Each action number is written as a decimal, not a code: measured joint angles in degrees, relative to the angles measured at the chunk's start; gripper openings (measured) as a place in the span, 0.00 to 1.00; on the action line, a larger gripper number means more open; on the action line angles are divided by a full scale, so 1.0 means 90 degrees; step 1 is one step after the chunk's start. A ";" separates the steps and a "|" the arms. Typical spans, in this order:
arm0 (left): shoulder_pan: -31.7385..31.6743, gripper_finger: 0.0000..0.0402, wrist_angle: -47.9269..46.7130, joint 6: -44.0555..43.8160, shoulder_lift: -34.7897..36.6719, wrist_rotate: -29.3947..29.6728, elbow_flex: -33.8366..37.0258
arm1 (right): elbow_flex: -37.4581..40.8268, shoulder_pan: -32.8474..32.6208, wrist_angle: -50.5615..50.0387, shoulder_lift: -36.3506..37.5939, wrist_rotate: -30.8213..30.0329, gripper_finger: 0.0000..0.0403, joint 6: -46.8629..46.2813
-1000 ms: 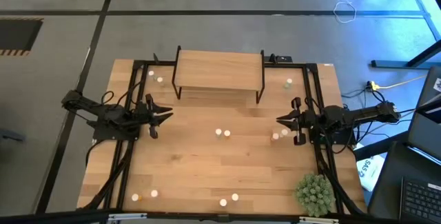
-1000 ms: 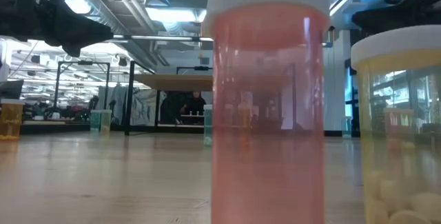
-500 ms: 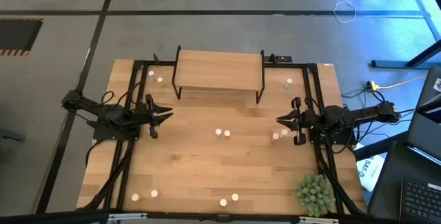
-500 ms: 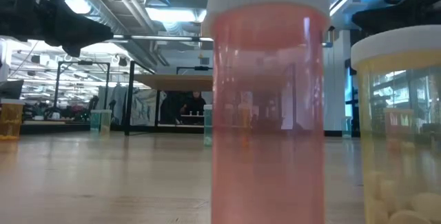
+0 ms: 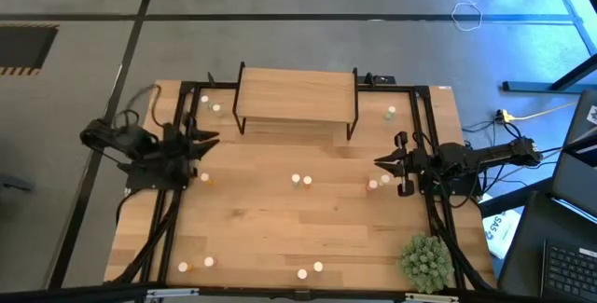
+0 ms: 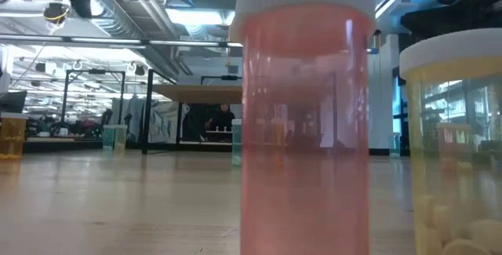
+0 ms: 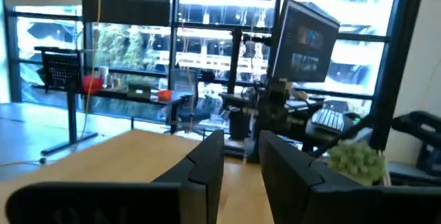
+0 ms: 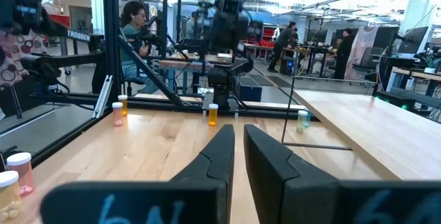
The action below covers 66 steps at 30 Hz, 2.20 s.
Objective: Pick and place medicine bottles onto shelf by color
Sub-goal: Put the top left orange pill bottle on the shelf
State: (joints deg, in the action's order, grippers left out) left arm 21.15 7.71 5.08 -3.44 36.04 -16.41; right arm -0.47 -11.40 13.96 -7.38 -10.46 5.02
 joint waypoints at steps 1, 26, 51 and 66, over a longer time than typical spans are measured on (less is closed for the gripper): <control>-0.0002 0.22 -0.0216 -0.0012 -0.0162 0.0020 -0.0240 | 0.0000 0.0000 0.0000 0.0000 -0.0002 0.10 0.0002; -0.0276 0.22 -0.8320 -0.5981 -0.5071 -0.1313 -0.5293 | 0.0000 0.0001 0.0051 0.0000 0.0002 0.10 0.0243; 0.0551 0.22 -0.9060 -0.5724 -0.5612 -0.3409 -0.4815 | -0.1948 0.0002 -0.2555 -0.0950 -0.0548 0.10 0.0085; 0.0755 0.22 -0.8714 -0.6556 -0.5606 -0.3400 -0.3737 | -0.2597 0.0002 -0.2640 -0.2426 -0.1119 0.10 -0.0883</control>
State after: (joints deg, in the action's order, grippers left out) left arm 27.94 -70.71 -53.92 -53.89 5.43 -50.05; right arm -23.84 -11.38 -9.80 -29.21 -20.53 -2.92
